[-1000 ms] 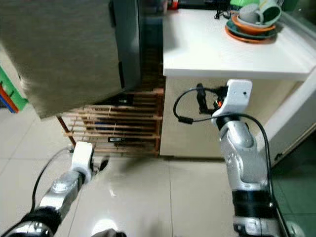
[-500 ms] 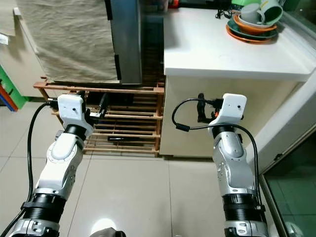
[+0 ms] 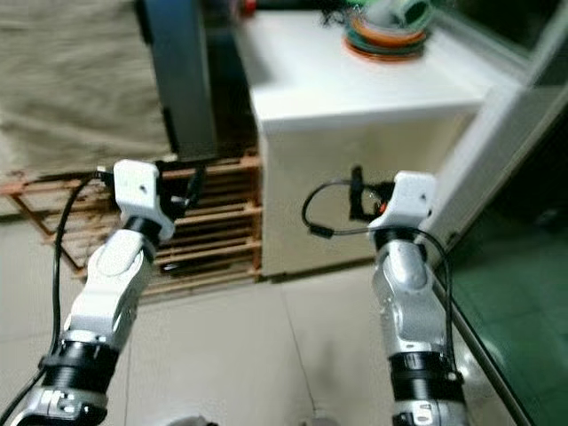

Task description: Restocking fridge

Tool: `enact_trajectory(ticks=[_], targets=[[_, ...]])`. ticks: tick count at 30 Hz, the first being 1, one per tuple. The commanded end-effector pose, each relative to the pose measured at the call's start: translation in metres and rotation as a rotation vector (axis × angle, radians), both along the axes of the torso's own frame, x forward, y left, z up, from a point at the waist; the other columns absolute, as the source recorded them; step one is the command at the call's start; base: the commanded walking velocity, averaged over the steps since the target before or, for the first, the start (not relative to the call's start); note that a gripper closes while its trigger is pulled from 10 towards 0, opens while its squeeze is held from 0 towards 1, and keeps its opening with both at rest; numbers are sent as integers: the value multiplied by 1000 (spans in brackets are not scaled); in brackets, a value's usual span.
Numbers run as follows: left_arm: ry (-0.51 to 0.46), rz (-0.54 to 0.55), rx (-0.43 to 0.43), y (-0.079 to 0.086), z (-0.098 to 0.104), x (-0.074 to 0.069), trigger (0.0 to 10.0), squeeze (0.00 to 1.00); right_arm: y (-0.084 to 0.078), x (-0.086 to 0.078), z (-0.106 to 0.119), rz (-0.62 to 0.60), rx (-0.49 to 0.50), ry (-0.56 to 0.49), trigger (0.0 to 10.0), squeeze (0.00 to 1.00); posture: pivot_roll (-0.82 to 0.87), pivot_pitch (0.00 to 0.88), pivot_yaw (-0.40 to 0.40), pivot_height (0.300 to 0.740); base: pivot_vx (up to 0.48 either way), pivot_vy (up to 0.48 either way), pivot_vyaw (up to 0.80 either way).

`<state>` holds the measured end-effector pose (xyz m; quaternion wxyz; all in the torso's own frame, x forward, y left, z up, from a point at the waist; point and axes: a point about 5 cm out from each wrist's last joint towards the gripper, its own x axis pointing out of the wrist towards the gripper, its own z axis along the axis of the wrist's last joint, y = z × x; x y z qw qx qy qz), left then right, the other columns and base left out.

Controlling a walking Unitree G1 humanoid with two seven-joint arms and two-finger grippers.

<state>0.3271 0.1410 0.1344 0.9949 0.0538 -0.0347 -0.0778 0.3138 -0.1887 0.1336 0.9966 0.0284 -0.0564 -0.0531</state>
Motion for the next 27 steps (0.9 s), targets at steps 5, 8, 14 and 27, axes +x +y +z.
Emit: enact_trajectory(ticks=[5, 8, 14, 27], targets=[[-5, -39, 38, -8, -2, 0, 10000, 0, -14, -6, 1, -71, -42, -27, 10000, 0, -117, 0, 13, 740, 0, 0, -741], [28, -50, -20, -8, -5, -1, 10000, 0, -15, -10, -1, -89, -37, -29, 10000, 0, -121, 0, 16, 740, 0, 0, -744], [78, -62, -131, -9, -15, -12, 10000, 0, -40, -32, -21, -270, -30, 28, 10000, 0, -126, 0, 21, 740, 0, 0, -744], [59, -224, -201, -26, -3, -6, 10000, 0, -36, -33, -25, -259, -40, 34, 10000, 0, -141, 0, 38, 740, 252, 40, -743]])
